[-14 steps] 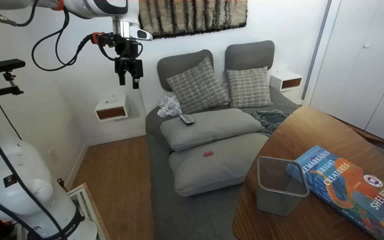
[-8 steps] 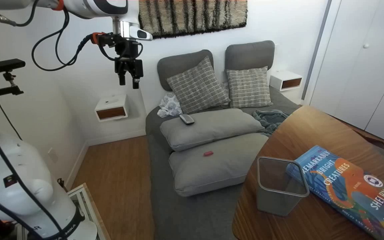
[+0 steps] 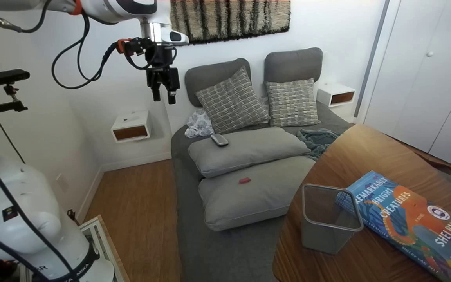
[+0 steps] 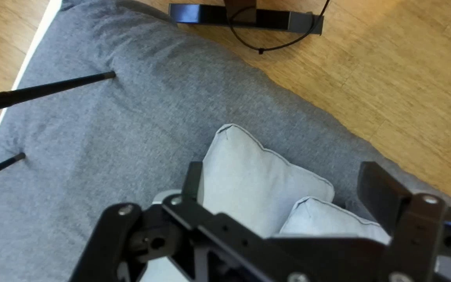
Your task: Move the pen holder from the table to the pillow
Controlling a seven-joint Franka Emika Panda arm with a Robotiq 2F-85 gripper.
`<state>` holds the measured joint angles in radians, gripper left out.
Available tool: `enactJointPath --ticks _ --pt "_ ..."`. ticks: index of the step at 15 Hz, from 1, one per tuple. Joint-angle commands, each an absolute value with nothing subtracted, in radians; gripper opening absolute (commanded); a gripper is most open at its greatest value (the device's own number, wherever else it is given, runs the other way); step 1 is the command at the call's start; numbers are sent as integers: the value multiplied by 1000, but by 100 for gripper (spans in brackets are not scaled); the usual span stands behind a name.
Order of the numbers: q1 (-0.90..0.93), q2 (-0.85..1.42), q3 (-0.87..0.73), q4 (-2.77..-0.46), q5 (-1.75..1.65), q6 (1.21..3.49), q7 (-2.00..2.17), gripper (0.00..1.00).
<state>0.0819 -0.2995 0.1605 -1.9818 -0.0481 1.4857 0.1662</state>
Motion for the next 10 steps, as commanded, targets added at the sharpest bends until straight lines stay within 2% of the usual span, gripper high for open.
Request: enactJointPath --ticks 1,10 --pt "56 -305 100 -1971 -99 1511 75 100" --pt "11 -313 -168 -1885 80 1432 -514 100"
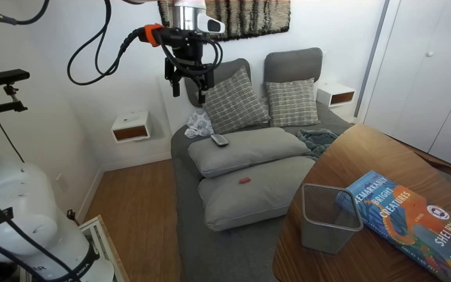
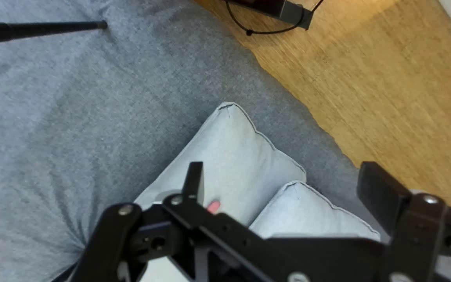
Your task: Move the pen holder from the table to the pillow
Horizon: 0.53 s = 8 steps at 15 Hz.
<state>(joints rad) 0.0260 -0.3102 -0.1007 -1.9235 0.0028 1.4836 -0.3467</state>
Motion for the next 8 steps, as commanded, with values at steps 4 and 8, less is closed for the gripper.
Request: enactJointPath --ticks 4,8 --pt "-18 -303 -207 -1881 128 1416 -561 100" --pt "-35 -290 -241 -1853 178 1376 -593 100"
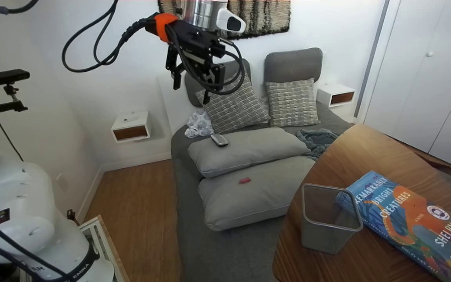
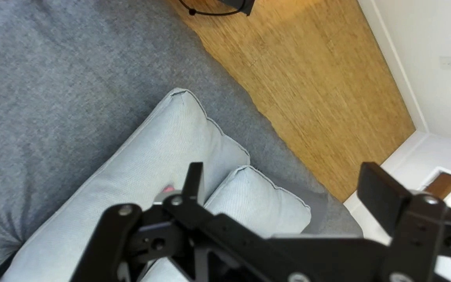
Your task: Move the pen holder from the table to the pillow
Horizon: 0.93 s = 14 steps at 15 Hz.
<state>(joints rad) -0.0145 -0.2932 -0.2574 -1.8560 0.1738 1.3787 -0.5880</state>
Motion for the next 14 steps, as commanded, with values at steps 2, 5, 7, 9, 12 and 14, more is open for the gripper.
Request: enactJointPath --ticks 2,5,7,9,12,14 --pt "-44 -313 -218 -1892 93 1526 -596 100" --pt "-79 -287 -247 -1886 -39 1669 -648 100" --pt "-120 -265 -275 -1897 -99 1795 -629 100" --pt "-156 -224 -318 -1886 -99 1858 -650 100" --pt "-216 -165 -353 -1889 -154 1971 -647 100" --pt "-247 -126 -365 -1896 -185 2014 -641 100"
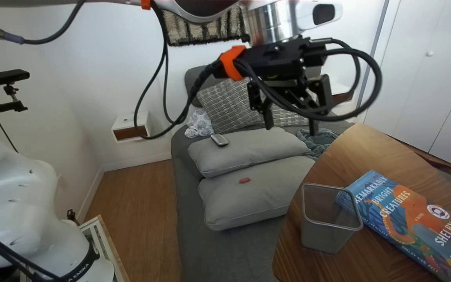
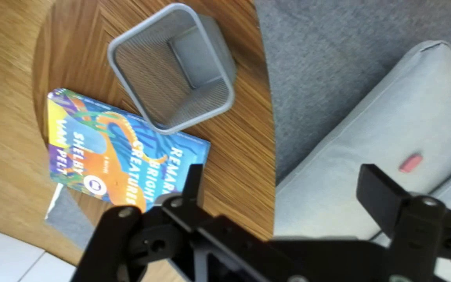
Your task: Move the pen holder from the table to the pillow
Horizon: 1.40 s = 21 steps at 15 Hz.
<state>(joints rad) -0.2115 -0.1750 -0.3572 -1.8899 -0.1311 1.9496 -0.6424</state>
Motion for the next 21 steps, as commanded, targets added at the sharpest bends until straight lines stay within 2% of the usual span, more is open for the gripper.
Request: enactJointPath --ticks 1,14,21 --pt "-259 -105 -367 -1900 -200 2028 -637 100" --pt "-304 28 -353 -1930 -196 2029 -659 100" --pt "-305 -56 -353 -2011 -241 2026 -1050 100"
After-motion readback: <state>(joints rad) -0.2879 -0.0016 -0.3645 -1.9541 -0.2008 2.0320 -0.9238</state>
